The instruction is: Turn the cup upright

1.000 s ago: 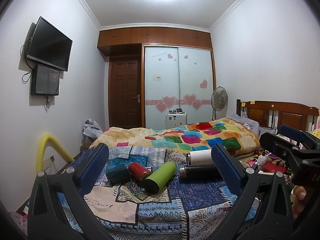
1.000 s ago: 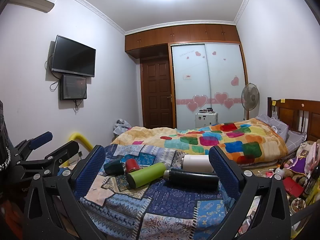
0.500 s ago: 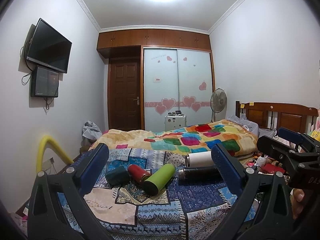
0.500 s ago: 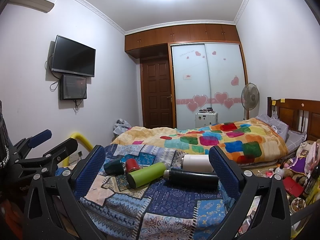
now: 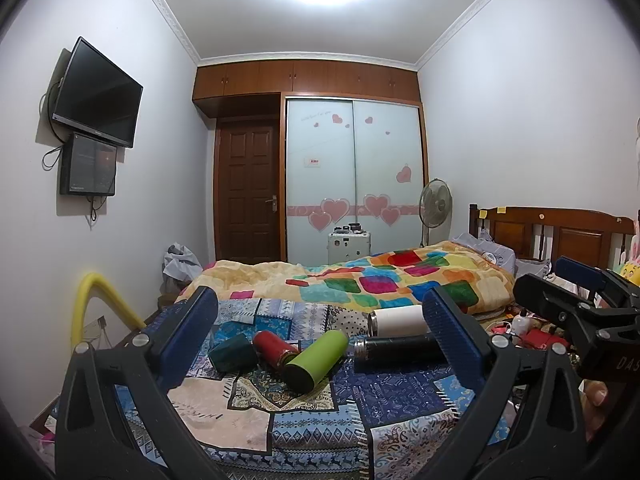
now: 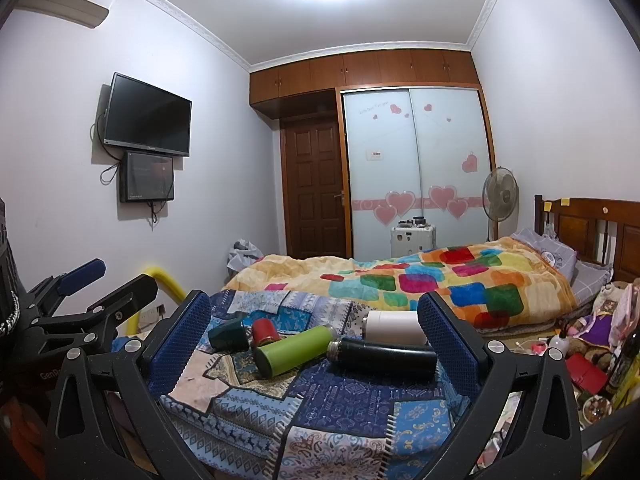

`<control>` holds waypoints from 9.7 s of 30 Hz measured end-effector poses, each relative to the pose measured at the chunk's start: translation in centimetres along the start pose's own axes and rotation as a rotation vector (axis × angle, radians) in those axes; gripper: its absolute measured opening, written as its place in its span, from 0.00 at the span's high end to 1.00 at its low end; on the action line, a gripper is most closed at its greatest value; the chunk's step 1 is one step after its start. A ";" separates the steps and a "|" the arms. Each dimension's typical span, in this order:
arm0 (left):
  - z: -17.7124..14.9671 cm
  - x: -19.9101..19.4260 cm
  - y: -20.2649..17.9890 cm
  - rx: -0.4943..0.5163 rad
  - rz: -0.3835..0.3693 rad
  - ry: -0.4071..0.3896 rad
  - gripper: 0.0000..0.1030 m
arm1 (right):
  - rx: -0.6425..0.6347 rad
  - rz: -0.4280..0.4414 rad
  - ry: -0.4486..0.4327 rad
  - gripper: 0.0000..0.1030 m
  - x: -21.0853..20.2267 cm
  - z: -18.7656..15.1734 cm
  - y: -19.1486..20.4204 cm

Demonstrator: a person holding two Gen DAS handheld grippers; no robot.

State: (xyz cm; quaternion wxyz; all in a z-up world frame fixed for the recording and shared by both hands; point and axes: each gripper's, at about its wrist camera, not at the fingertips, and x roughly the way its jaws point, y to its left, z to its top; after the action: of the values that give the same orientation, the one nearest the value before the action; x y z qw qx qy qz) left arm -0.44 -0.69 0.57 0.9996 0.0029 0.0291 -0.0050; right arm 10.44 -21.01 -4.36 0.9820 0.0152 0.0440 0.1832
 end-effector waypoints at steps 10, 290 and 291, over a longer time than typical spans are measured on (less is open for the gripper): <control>-0.1 0.0 0.0 0.000 0.000 0.000 0.00 | 0.002 0.002 0.000 0.00 0.0 0.0 0.0; -5.3 24.9 -4.4 0.109 -0.283 0.680 0.38 | 0.038 0.079 0.405 0.19 13.4 -6.4 -9.9; -5.4 24.9 -4.4 0.110 -0.282 0.675 0.38 | 0.041 0.080 0.407 0.19 13.4 -6.4 -9.8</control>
State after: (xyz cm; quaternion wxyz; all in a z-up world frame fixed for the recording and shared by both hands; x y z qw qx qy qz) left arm 24.08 -5.25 -6.27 0.9215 0.0540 0.3571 -0.1429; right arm 25.85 -25.25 -12.26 0.9443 -0.0004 0.2446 0.2203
